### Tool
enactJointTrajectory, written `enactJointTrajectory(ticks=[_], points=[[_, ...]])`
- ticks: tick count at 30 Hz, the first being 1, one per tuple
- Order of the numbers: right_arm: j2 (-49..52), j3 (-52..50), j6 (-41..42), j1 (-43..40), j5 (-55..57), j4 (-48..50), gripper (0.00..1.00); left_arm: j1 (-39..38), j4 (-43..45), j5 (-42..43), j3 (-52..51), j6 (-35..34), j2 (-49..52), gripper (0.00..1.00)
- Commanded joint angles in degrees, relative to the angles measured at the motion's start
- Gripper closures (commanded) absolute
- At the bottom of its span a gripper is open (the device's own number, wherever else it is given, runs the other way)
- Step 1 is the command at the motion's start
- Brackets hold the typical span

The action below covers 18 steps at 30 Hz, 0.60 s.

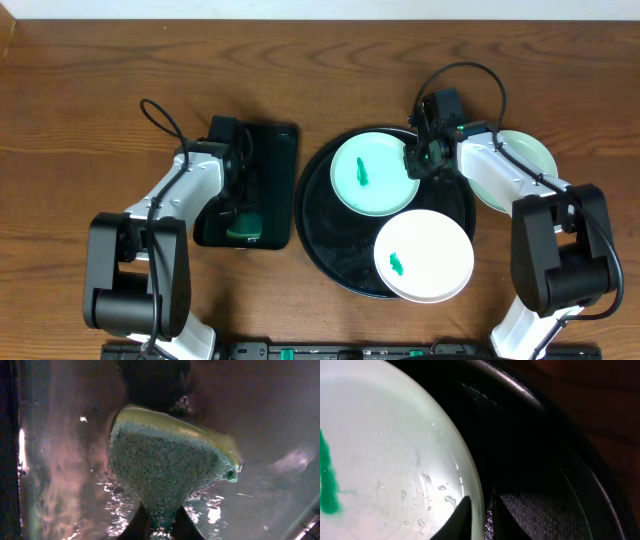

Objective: Clean dirty plates on tray and stack at the side
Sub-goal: 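Lift the sponge with the left gripper and squeeze it over the tray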

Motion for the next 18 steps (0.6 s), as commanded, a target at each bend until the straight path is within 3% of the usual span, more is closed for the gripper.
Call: enactJointTrajectory(ticks=[1, 5, 13, 18], points=[[0.3, -0.3, 0.3, -0.5, -0.1, 0.2, 0.83, 0.0, -0.3, -0.7, -1.0, 0.4, 0.1, 0.93], [0.3, -0.3, 0.3, -0.5, -0.1, 0.1, 0.8, 0.0, -0.7, -0.7, 0.5, 0.4, -3.2, 0.93], [0.3, -0.4, 0.3, -0.5, -0.1, -0.2, 0.57, 0.0, -0.1, -0.8, 0.7, 0.4, -18.8, 0.93], [0.3, -0.3, 0.3, -0.5, -0.1, -0.2, 0.51, 0.0, 1.3, -2.6, 0.7, 0.5, -28.2, 0.93]])
